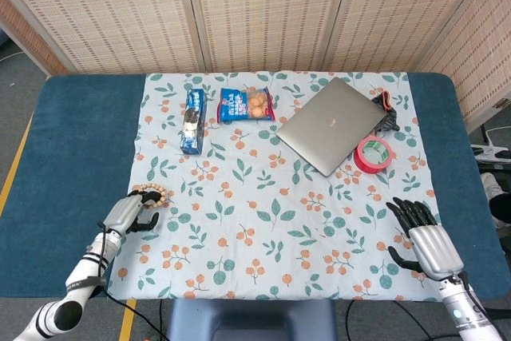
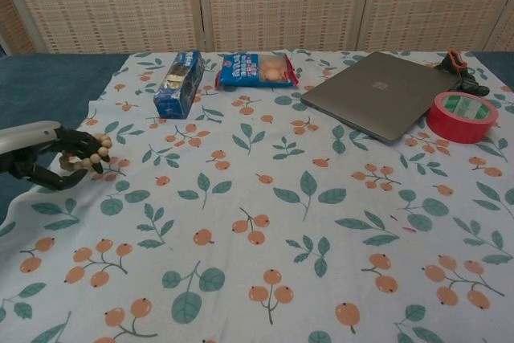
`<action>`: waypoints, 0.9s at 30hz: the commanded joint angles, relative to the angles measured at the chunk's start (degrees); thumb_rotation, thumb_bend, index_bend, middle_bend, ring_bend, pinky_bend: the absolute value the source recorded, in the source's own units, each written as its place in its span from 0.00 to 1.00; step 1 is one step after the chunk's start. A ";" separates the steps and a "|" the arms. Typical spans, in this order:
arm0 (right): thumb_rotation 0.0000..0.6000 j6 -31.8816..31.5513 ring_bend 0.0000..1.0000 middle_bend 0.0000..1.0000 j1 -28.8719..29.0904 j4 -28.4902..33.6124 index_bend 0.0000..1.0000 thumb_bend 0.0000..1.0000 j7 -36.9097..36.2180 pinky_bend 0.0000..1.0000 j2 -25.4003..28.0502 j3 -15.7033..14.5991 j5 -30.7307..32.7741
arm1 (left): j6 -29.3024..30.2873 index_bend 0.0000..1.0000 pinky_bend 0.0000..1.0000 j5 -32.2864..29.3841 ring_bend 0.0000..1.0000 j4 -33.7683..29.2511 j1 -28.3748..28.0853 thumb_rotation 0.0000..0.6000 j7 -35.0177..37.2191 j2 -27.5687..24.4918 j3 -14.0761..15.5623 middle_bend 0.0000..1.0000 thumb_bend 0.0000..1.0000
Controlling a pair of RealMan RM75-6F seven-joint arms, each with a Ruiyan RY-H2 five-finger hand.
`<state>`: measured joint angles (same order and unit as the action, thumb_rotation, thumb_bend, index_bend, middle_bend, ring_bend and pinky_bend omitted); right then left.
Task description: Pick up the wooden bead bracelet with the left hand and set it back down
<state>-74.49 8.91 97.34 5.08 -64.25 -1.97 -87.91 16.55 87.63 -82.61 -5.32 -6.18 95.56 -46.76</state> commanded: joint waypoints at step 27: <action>0.86 -5.22 0.00 0.00 -1.62 -1.01 0.00 0.31 3.82 0.00 -1.59 0.69 -2.29 | 52.66 0.08 0.08 12.73 0.00 3.52 -3.14 1.00 15.93 -14.35 31.43 0.03 0.44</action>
<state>-79.10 7.63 96.60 8.29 -65.41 -1.46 -89.79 60.60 99.16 -80.06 -12.48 11.77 82.94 -18.34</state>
